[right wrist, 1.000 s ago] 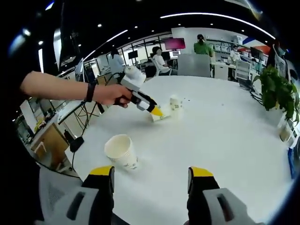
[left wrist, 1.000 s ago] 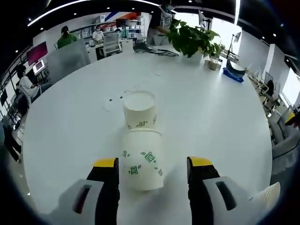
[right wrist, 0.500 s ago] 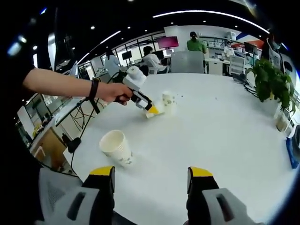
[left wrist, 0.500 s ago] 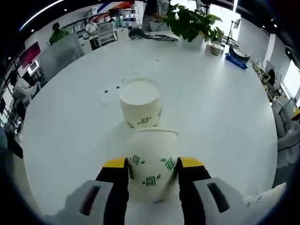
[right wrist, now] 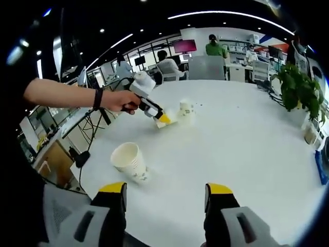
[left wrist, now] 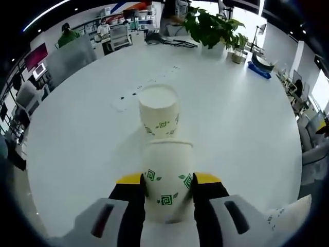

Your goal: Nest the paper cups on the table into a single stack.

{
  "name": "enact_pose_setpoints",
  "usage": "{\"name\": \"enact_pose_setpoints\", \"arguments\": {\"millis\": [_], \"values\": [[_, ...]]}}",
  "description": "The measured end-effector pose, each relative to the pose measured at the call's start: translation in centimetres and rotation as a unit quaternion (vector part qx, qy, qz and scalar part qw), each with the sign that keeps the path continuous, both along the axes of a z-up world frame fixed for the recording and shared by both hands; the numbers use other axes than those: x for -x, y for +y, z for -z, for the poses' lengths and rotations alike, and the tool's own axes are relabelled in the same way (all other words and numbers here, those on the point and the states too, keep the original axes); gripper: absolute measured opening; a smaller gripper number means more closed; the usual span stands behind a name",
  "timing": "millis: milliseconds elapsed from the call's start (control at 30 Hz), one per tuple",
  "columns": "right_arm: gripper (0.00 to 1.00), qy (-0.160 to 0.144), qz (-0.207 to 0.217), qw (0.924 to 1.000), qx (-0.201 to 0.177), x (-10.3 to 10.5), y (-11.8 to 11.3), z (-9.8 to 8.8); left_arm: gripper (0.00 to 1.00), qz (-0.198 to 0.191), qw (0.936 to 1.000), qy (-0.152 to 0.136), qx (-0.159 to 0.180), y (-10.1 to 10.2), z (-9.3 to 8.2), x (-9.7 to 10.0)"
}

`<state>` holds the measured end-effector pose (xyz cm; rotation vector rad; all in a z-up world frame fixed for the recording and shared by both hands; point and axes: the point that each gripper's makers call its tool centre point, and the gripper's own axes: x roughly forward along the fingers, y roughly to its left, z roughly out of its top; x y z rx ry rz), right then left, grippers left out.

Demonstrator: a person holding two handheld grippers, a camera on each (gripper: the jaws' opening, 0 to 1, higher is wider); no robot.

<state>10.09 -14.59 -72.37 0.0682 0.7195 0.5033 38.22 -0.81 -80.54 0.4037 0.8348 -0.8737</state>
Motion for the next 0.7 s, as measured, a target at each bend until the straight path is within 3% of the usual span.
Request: {"name": "enact_pose_setpoints", "arguments": {"millis": [267,467,600,700], "values": [[0.60,-0.011,-0.016,0.9998,-0.006,-1.1,0.7,-0.9,0.34,0.015,0.9985,-0.039,0.035,0.1,-2.3,1.6],[0.59,-0.019,-0.032,0.9993,-0.002,-2.1,1.1,-1.6,0.34,0.029,0.9970,-0.054,0.047,-0.2,-4.6,4.4],[0.59,-0.025,-0.046,0.9986,-0.001,-3.0,1.8,-2.1,0.34,0.032,0.9961,-0.059,0.057,-0.2,-5.1,5.1],[0.59,-0.029,-0.053,0.9982,-0.001,-3.9,2.0,-2.5,0.34,0.044,0.9946,-0.070,0.062,-0.9,-5.9,6.8]]}}
